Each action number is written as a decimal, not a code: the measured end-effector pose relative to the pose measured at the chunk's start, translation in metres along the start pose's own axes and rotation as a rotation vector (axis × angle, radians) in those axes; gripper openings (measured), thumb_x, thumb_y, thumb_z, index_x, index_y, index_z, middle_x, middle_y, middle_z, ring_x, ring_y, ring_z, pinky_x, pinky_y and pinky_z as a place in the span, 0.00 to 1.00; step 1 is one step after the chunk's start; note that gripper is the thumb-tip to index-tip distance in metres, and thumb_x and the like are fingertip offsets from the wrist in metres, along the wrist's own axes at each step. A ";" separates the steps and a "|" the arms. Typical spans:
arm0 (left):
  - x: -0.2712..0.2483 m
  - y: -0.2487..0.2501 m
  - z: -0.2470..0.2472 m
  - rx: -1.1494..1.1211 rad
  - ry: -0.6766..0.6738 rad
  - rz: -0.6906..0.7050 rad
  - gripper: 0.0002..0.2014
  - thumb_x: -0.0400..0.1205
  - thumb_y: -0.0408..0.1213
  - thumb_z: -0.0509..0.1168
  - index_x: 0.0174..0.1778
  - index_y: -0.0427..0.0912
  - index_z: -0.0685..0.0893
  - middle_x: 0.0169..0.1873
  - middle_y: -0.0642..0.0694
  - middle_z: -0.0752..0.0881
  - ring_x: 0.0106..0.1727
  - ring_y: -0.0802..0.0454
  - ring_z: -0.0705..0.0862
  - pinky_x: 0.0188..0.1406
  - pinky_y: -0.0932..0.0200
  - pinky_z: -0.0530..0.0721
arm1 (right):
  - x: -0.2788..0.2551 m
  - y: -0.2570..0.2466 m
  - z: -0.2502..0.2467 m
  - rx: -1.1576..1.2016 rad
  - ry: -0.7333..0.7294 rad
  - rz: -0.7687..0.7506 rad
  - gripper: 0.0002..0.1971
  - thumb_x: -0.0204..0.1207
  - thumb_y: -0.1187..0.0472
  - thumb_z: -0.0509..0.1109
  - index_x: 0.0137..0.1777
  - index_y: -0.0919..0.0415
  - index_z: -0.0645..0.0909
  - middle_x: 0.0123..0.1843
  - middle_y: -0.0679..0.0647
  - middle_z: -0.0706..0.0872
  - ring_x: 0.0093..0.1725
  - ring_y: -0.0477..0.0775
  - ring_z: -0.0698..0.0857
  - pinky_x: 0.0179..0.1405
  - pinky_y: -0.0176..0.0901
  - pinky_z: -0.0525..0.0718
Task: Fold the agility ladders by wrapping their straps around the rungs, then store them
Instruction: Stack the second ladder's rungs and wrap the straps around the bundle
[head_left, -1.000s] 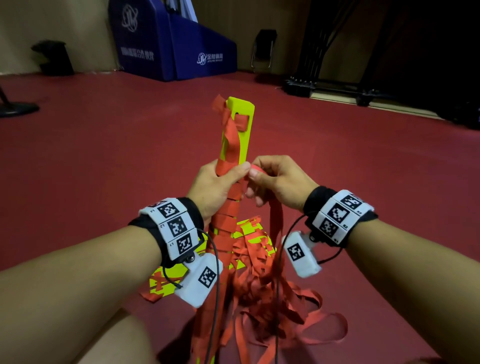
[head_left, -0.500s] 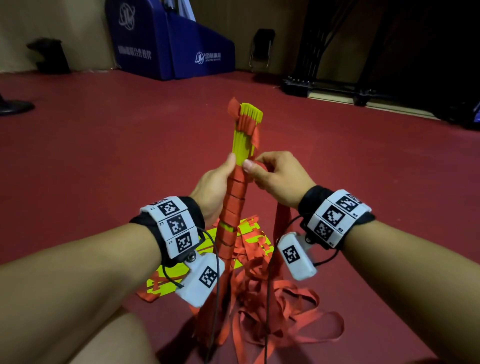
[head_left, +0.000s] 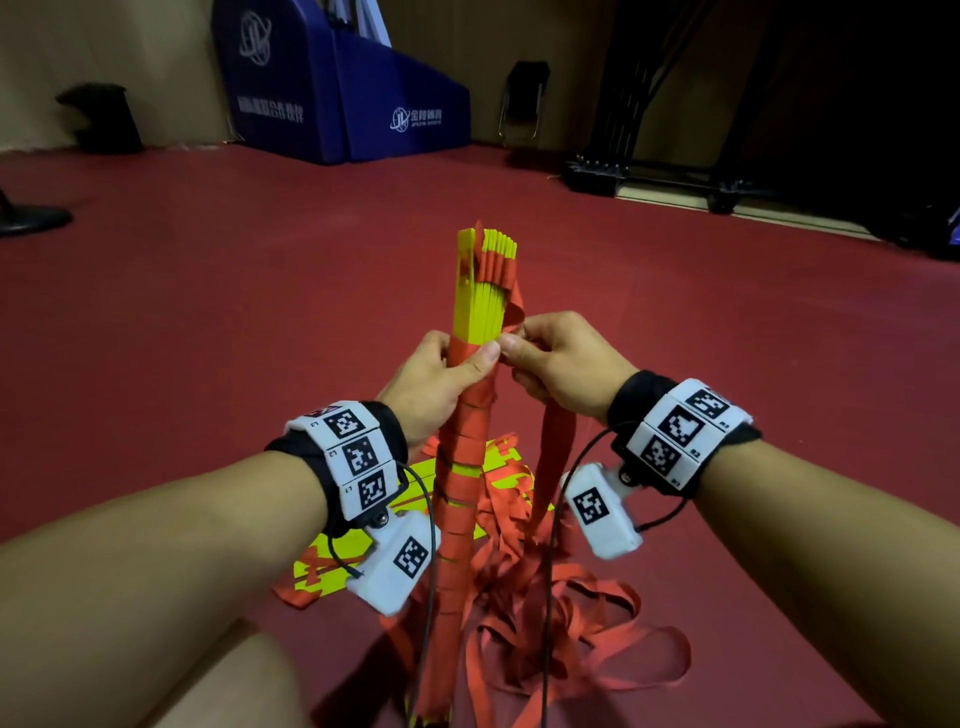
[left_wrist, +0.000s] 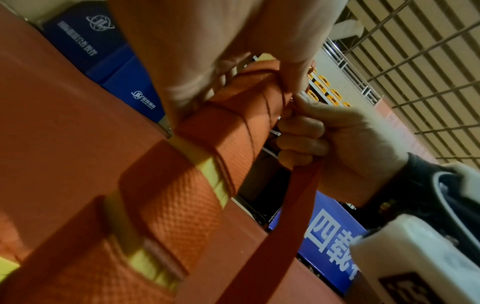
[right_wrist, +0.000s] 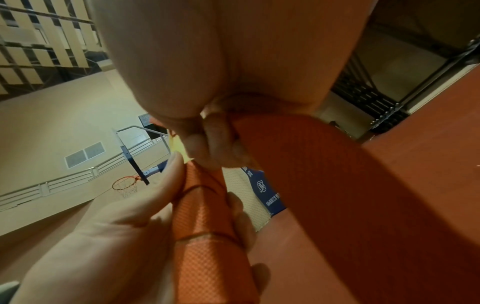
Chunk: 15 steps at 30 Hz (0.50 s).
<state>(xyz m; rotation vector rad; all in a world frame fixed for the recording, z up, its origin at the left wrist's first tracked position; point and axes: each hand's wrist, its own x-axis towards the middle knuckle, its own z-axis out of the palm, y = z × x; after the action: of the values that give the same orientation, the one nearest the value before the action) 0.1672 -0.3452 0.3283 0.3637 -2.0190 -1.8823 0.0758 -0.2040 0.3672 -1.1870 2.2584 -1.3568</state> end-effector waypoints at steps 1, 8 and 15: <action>0.002 -0.004 -0.002 0.052 0.019 0.018 0.35 0.66 0.70 0.77 0.55 0.47 0.79 0.45 0.46 0.89 0.50 0.42 0.89 0.53 0.38 0.87 | 0.000 -0.001 0.001 0.033 -0.007 0.008 0.14 0.87 0.61 0.64 0.39 0.62 0.76 0.24 0.50 0.75 0.21 0.48 0.70 0.24 0.41 0.69; 0.001 -0.005 -0.005 0.182 -0.013 0.163 0.43 0.55 0.64 0.84 0.65 0.48 0.84 0.54 0.49 0.92 0.58 0.50 0.90 0.65 0.39 0.85 | 0.002 -0.007 0.004 -0.036 0.091 -0.022 0.26 0.77 0.43 0.75 0.36 0.69 0.78 0.24 0.52 0.75 0.23 0.47 0.71 0.26 0.41 0.67; 0.001 0.005 0.005 0.088 -0.033 0.149 0.34 0.62 0.56 0.79 0.62 0.44 0.86 0.56 0.43 0.92 0.59 0.42 0.89 0.67 0.40 0.84 | 0.010 -0.001 0.004 -0.217 0.177 -0.054 0.19 0.83 0.46 0.68 0.33 0.55 0.81 0.26 0.45 0.81 0.25 0.42 0.77 0.32 0.42 0.73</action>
<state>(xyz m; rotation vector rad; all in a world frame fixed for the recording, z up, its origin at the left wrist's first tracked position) 0.1646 -0.3410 0.3327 0.1996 -2.0934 -1.7253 0.0727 -0.2144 0.3676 -1.2465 2.5711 -1.3095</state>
